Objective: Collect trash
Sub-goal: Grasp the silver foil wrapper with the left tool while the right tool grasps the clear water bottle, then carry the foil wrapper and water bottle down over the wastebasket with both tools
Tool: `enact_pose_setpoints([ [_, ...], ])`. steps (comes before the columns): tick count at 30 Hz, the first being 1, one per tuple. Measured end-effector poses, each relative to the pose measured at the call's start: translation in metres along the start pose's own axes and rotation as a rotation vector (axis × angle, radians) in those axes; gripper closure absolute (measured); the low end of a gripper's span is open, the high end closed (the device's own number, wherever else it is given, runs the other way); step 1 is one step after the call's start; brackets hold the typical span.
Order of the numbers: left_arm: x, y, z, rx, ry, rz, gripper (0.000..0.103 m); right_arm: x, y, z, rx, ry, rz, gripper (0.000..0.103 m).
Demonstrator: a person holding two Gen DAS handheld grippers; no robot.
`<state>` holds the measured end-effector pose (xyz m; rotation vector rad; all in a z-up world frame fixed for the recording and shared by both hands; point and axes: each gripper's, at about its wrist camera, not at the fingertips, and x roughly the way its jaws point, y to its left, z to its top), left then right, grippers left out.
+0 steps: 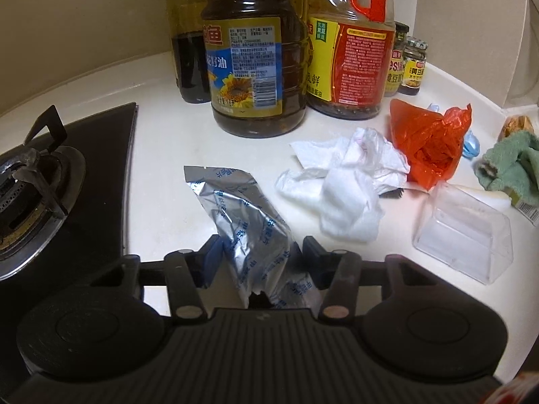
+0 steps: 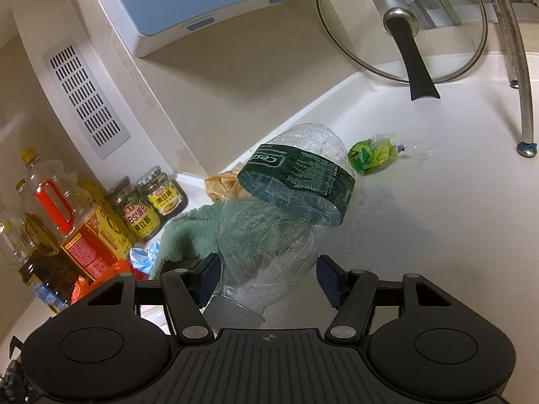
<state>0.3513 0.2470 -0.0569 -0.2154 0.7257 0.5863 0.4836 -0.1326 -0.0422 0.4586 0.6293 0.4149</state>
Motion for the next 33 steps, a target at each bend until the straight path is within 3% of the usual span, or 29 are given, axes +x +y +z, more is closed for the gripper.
enact_pose_setpoints([
  [15,-0.041,0.009,-0.010,0.011,-0.052,-0.006,0.058,-0.028,-0.006,-0.003,-0.006,0.021,0.057,0.041],
  [33,-0.135,-0.049,-0.048,0.056,-0.090,-0.169,0.058,-0.099,-0.007,-0.017,-0.062,0.108,0.263,0.041],
])
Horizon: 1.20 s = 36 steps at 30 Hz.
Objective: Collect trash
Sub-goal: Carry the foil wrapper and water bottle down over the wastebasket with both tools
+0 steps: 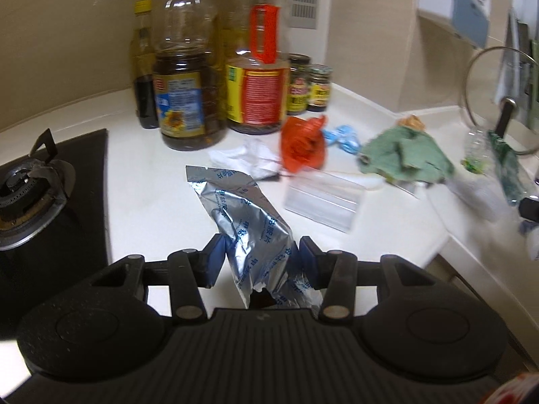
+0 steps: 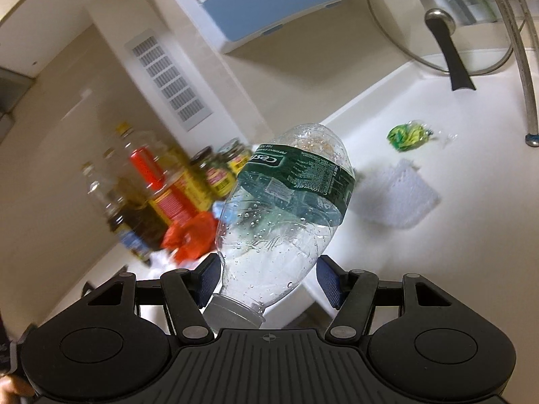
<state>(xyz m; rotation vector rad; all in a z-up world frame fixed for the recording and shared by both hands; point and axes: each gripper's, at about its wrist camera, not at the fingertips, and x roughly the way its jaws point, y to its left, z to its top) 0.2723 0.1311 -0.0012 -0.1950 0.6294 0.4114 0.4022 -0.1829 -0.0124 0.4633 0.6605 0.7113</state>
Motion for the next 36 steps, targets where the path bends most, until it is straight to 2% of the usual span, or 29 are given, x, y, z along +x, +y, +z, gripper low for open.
enact_pose_setpoints([
  [11,-0.042,-0.048,-0.040,0.021,0.022,-0.080,0.058,-0.038,0.005,-0.031,-0.025,0.130,0.111,0.041],
  [19,-0.063,-0.067,-0.072,0.021,0.058,-0.111,0.058,-0.054,0.003,-0.053,-0.047,0.220,0.144,0.041],
  [36,-0.055,-0.086,-0.121,0.018,0.169,-0.143,0.058,-0.059,-0.012,-0.091,-0.062,0.406,0.157,0.041],
])
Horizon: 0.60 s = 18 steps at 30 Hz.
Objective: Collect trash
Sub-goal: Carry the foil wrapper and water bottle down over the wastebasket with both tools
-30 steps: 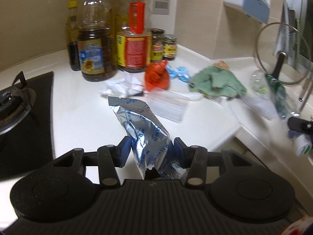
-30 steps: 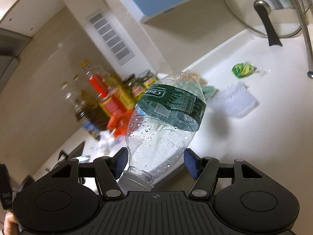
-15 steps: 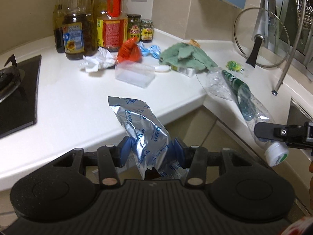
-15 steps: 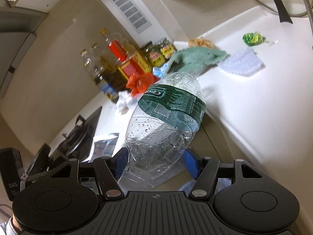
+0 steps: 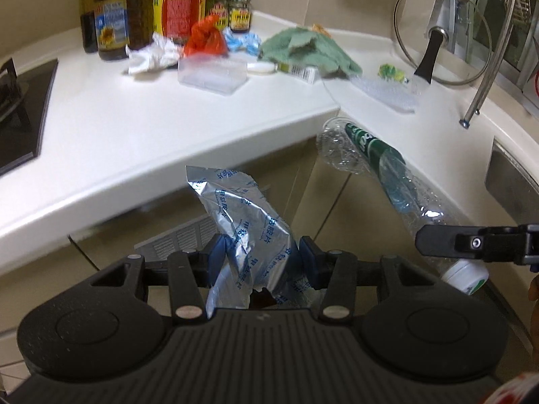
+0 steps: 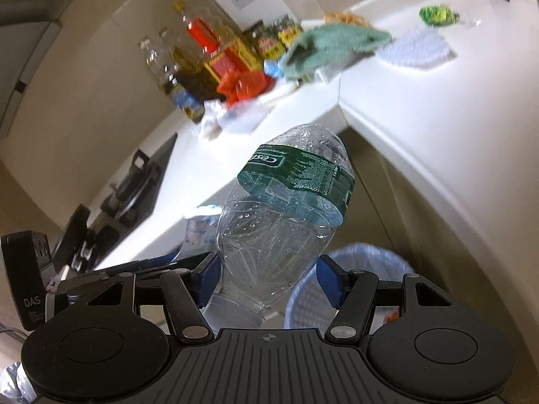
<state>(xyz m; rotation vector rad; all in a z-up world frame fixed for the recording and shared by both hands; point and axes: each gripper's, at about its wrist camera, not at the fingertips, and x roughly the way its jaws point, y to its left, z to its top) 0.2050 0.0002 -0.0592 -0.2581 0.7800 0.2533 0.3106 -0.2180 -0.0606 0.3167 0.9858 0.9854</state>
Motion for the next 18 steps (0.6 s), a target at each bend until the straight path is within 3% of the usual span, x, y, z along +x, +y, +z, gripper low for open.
enact_pose_setpoints([
  [18,0.073,0.016,-0.053,-0.044,0.196,-0.037,0.058,0.077,-0.046,-0.037,0.103,0.283,-0.046,0.041],
])
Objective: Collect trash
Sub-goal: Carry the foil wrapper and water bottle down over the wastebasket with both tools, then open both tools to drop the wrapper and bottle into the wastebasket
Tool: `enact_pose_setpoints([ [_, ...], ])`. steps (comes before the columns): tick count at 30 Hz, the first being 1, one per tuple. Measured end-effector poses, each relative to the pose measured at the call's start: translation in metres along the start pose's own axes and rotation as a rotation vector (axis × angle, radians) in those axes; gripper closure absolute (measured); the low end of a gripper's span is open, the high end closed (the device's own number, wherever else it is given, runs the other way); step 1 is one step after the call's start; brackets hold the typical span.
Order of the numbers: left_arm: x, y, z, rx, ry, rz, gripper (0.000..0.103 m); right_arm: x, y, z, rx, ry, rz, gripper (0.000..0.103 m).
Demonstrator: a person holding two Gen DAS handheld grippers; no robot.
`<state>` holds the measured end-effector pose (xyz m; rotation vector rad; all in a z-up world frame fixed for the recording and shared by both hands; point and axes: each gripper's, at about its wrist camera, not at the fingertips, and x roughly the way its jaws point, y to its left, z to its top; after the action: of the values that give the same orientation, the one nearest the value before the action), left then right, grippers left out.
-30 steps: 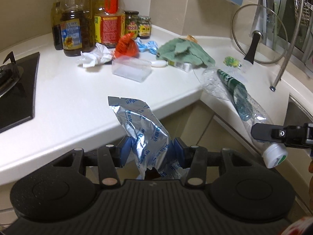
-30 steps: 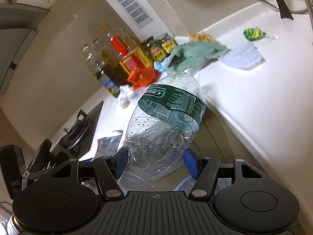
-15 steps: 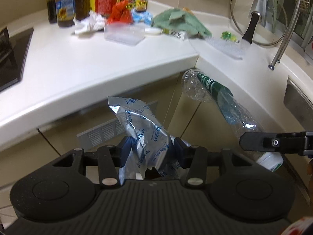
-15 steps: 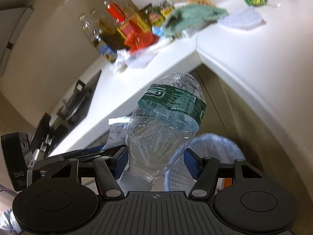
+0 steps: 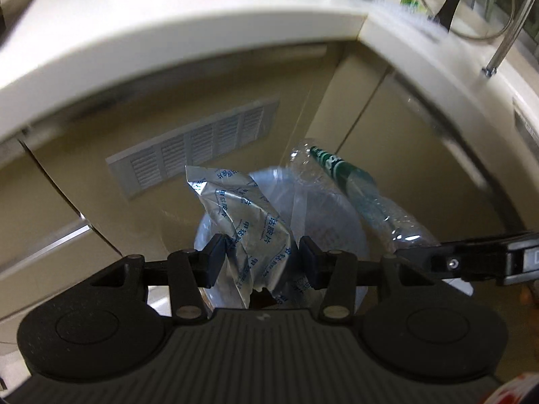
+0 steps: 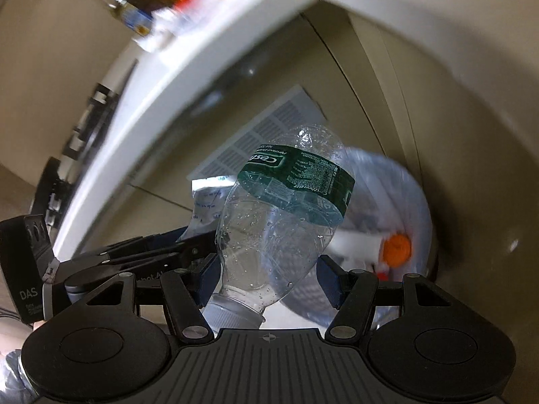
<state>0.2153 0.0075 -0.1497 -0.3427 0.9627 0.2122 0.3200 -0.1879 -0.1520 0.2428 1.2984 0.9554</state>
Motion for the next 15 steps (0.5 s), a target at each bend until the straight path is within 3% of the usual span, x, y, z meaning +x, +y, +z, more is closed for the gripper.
enact_pose_setpoints([
  [4,0.024,0.001,-0.007,0.007,0.044,0.000,0.058,0.021,-0.016,0.000,0.031,0.060,-0.025,0.041],
  [15,0.070,0.000,-0.016,0.056,0.134,-0.021,0.058,0.047,-0.030,-0.004,0.003,0.124,-0.119,0.041],
])
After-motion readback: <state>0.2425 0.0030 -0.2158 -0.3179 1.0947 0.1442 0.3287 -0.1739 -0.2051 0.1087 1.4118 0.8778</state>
